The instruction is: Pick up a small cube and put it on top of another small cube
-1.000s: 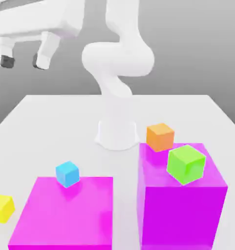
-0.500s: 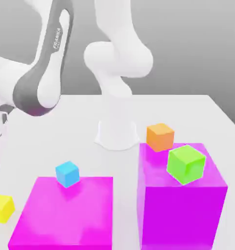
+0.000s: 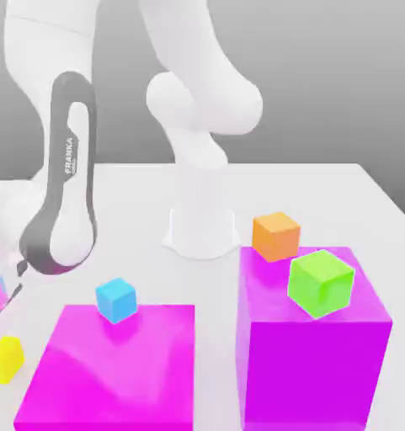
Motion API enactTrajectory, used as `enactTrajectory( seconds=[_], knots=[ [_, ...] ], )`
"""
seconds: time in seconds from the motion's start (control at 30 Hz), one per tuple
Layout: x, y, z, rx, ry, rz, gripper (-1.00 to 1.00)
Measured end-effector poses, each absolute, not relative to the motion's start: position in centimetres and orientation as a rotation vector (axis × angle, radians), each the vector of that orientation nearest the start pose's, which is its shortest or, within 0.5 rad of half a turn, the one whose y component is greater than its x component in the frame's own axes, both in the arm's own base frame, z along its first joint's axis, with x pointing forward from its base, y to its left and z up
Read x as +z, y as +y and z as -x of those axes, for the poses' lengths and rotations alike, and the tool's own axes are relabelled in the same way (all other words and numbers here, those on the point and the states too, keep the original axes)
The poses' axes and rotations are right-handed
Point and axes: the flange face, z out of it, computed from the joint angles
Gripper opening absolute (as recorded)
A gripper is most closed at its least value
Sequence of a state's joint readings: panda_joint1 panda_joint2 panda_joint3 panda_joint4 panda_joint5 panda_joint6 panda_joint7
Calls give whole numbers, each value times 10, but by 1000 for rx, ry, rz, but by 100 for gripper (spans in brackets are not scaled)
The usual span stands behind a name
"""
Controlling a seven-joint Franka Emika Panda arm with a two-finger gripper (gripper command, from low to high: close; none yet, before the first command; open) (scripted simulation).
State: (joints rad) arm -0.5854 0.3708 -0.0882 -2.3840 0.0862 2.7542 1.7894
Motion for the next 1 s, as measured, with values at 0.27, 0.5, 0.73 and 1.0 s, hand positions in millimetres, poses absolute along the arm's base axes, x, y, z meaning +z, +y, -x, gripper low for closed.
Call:
enactTrajectory(
  seconds=[0.27,0.5,0.73,1.0],
  knots=[
    [271,-216,-439,-9,2809,1415,-100],
    [354,-88,-450,-10,2492,1919,-100],
    [424,37,-411,-2,2069,2362,-100],
    [399,102,-369,4,1780,2583,100]
  ],
)
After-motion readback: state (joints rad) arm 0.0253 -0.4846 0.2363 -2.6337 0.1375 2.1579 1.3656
